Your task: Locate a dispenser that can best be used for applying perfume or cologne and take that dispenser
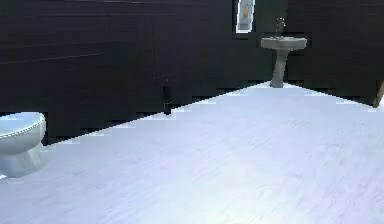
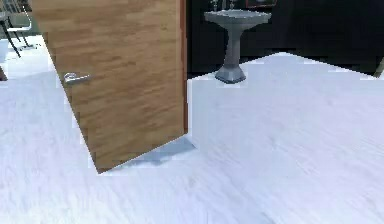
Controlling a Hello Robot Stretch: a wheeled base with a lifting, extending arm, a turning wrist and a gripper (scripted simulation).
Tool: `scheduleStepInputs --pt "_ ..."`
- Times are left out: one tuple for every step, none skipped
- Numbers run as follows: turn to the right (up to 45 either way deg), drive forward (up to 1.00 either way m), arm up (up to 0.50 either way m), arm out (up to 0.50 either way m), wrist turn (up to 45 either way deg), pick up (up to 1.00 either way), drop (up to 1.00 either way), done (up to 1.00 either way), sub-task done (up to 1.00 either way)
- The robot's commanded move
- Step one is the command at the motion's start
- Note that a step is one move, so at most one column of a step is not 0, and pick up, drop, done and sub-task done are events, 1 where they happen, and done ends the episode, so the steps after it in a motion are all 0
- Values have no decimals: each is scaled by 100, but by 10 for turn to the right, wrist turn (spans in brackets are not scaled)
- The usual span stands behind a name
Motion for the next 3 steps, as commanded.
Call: scheduleStepInputs --pt "450 0 0 0 0 0 0 0 0" --pt "90 0 0 0 0 0 0 0 0" --pt "0 20 0 0 0 0 0 0 0"
